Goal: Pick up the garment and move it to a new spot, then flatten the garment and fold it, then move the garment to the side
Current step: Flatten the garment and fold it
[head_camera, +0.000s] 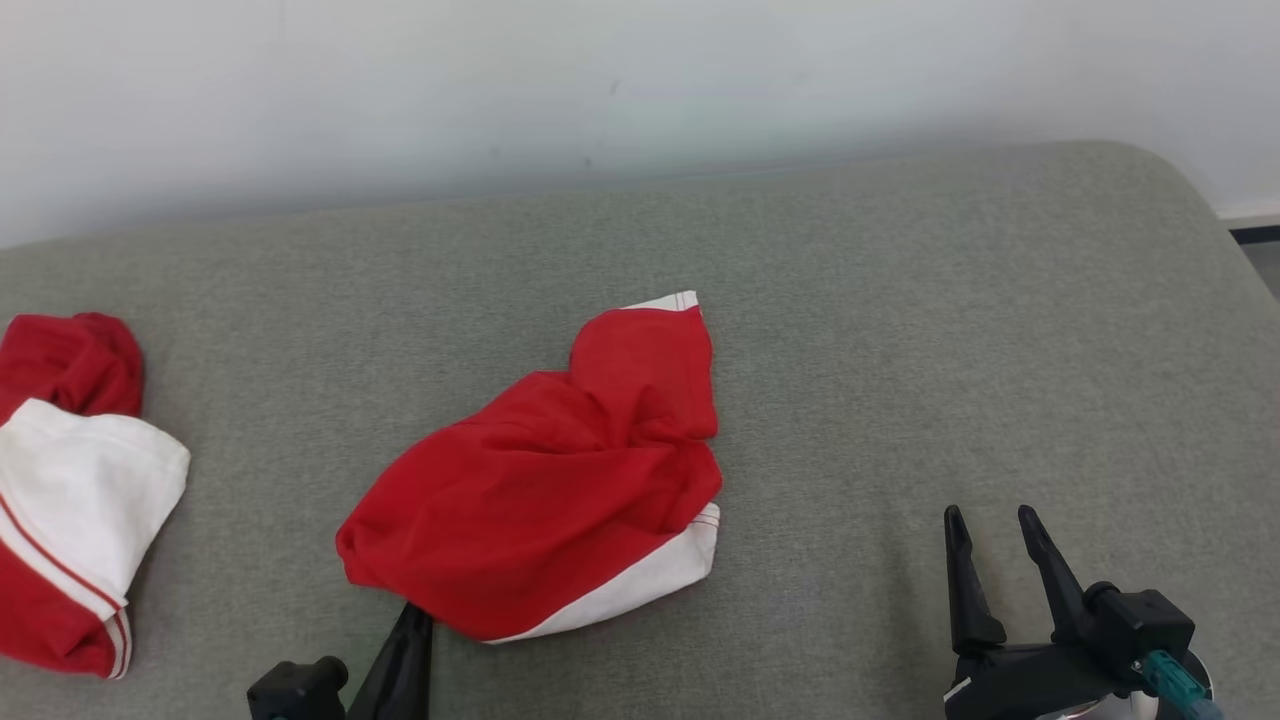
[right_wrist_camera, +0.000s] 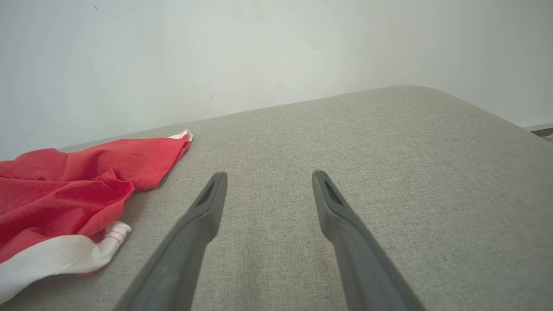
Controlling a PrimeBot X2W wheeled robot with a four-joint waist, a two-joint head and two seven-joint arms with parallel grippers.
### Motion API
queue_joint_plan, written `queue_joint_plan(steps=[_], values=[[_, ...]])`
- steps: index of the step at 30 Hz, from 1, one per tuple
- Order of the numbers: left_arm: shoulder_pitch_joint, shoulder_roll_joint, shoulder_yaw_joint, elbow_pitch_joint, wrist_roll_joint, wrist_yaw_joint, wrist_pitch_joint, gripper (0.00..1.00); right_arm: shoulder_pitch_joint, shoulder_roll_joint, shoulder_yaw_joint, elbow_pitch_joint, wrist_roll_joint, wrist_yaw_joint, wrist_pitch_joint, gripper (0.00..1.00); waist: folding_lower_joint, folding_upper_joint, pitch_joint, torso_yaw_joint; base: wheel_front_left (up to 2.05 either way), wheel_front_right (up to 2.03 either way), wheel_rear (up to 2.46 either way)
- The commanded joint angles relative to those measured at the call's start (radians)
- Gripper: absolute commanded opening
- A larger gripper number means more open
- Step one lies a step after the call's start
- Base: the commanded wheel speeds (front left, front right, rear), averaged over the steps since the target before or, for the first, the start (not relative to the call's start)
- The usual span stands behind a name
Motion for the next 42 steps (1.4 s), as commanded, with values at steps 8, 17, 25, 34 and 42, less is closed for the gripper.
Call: queue_joint_plan(steps=[8, 17, 25, 34, 42], values=[[0.091, -0.005, 0.076, -0.084, 0.056, 0.001, -0.003, 0.0, 0.015, -0.001, -0.002, 0.002, 0.001, -0.002, 0.0, 1.0, -0.0001, 0.0, -0.023, 0.064, 0.0, 0.0, 0.0], [0.19, 0.03, 0.112, -0.159, 0.059, 0.001, 0.001, 0.0, 0.019, -0.001, -0.006, 0.009, -0.002, -0.002, 0.0, 1.0, -0.0001, 0.0, -0.038, 0.102, 0.0, 0.0, 0.0], [0.237, 0.059, 0.109, -0.117, 0.041, 0.016, 0.08, 0.0, 0.021, -0.001, -0.001, 0.017, -0.007, -0.002, 0.0, 1.0, -0.0001, 0.0, -0.051, 0.098, 0.0, 0.0, 0.0], [0.24, 0.036, 0.174, -0.194, 0.047, 0.028, 0.001, 1.0, 0.037, -0.001, -0.022, 0.01, -0.007, -0.002, 0.0, 1.0, -0.0001, 0.0, -0.057, 0.117, 0.0, 0.0, 0.0], [0.224, -0.01, 0.294, -0.336, 0.124, 0.022, -0.003, 1.0, 0.034, -0.001, -0.014, 0.016, 0.0, -0.002, 0.0, 1.0, -0.0001, 0.0, -0.062, 0.121, 0.0, 0.0, 0.0]])
